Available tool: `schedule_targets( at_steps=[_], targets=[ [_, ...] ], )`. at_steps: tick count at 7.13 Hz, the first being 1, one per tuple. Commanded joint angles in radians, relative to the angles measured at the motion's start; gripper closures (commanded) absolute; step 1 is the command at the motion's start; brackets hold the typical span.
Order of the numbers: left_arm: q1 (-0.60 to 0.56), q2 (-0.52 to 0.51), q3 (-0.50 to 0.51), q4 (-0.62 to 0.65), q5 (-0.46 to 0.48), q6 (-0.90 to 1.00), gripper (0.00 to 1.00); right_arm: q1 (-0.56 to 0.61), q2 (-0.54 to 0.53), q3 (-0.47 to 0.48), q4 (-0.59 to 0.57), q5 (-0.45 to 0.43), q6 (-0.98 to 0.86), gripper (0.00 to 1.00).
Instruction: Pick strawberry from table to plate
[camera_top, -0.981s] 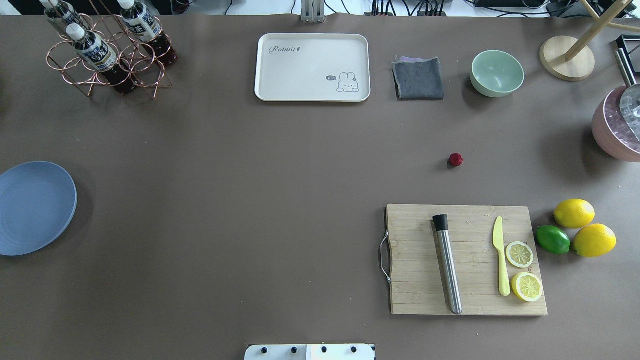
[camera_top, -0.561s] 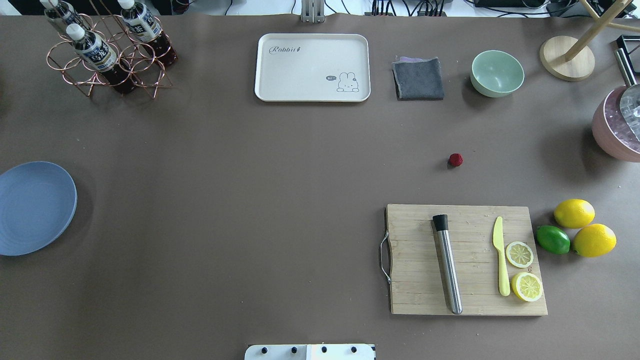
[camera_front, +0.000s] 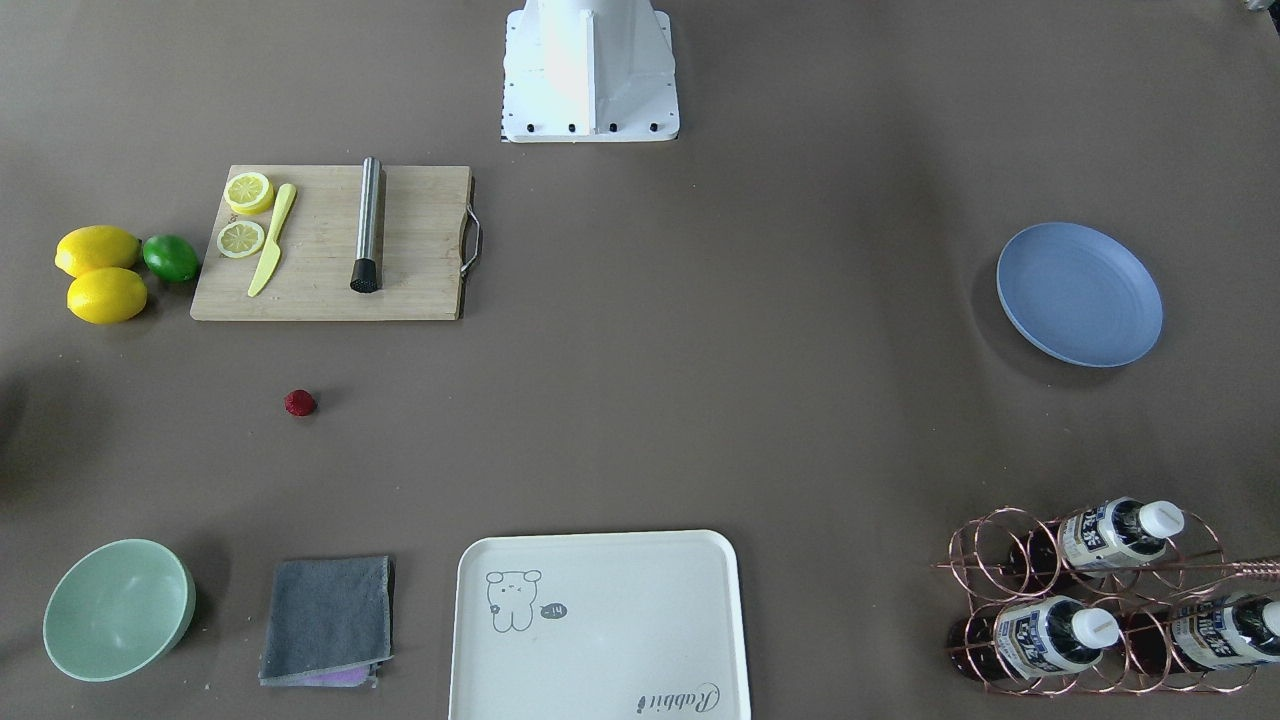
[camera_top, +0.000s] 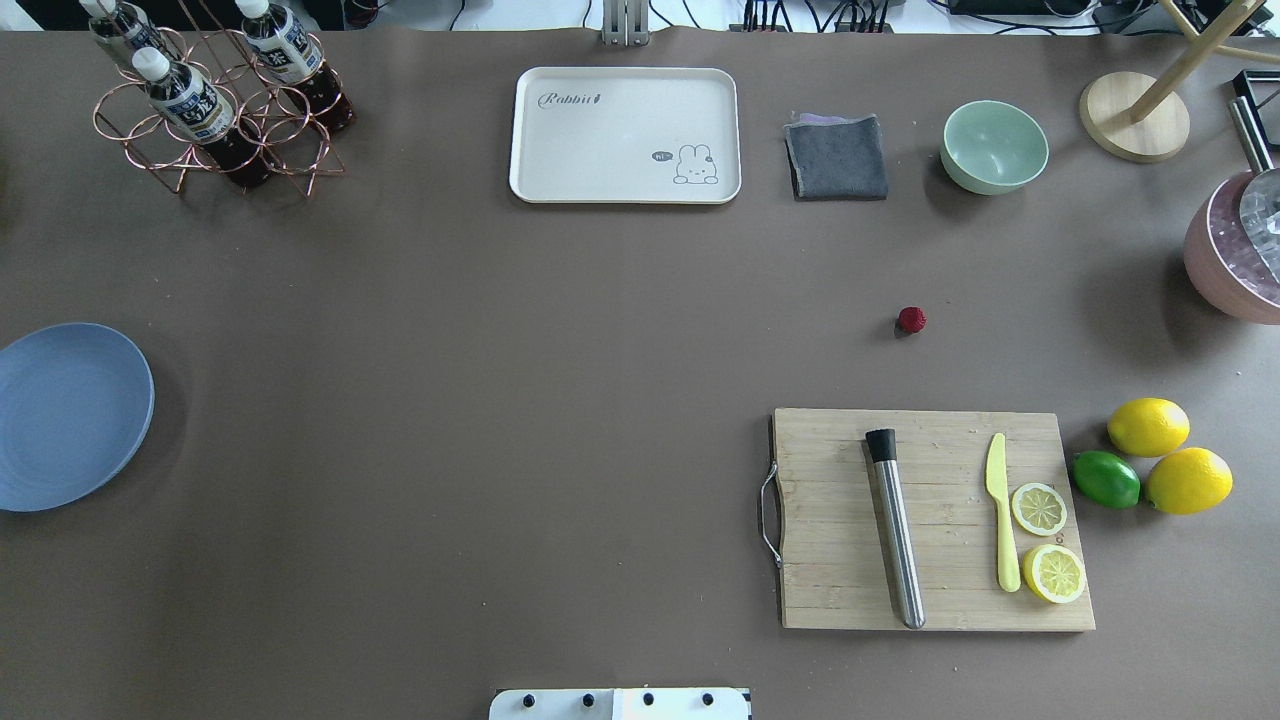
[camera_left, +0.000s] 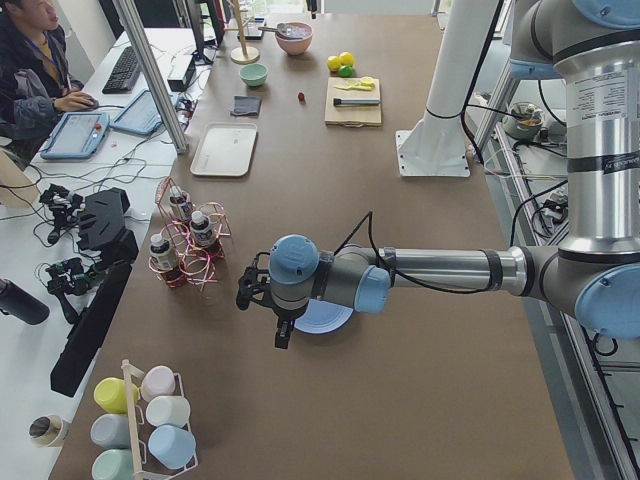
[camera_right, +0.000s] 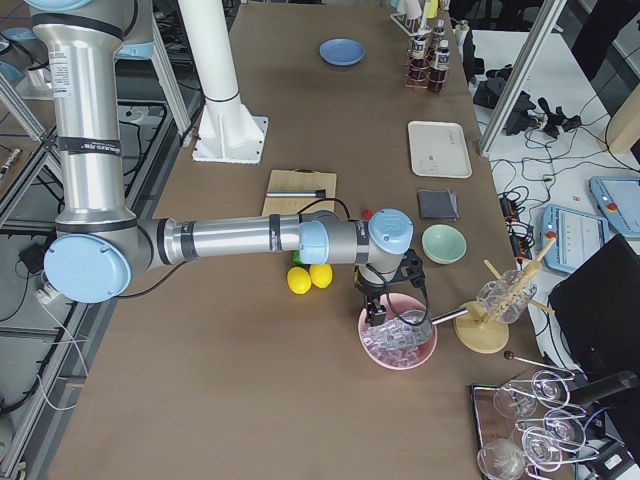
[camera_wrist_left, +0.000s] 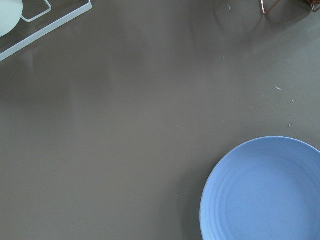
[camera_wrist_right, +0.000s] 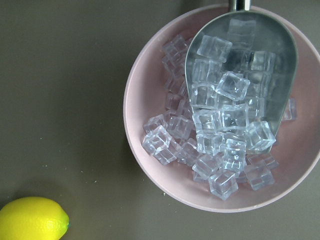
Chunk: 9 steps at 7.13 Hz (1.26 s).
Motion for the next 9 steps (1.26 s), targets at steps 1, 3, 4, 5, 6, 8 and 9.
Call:
schedule_targets(
  at_steps=[1,3,4,5,6,8,9],
  targets=[
    [-0.001,-0.001,-0.009,-0.004,0.100,0.000,0.03,0.002,-0.006,0.003,0.000,0.004,0.000,0.00],
    [0.002,0.001,-0.003,0.005,0.102,-0.003,0.03,0.000,-0.006,0.002,0.000,0.013,0.000,0.00],
    [0.008,0.001,0.012,0.002,0.091,-0.003,0.03,0.000,-0.006,0.003,-0.002,0.015,0.000,0.00],
    [0.008,0.001,0.007,-0.002,0.085,-0.003,0.03,0.000,-0.006,0.003,-0.002,0.015,0.002,0.00],
    [0.010,-0.012,0.013,0.004,0.033,-0.005,0.03,0.000,-0.006,0.003,-0.002,0.015,0.003,0.00],
    [0.090,-0.010,0.024,-0.022,0.011,-0.093,0.03,0.000,-0.006,0.003,-0.002,0.015,0.005,0.00],
    [0.117,-0.006,0.044,-0.047,0.011,-0.150,0.03,0.000,0.004,0.003,-0.003,0.018,0.008,0.00]
  ],
)
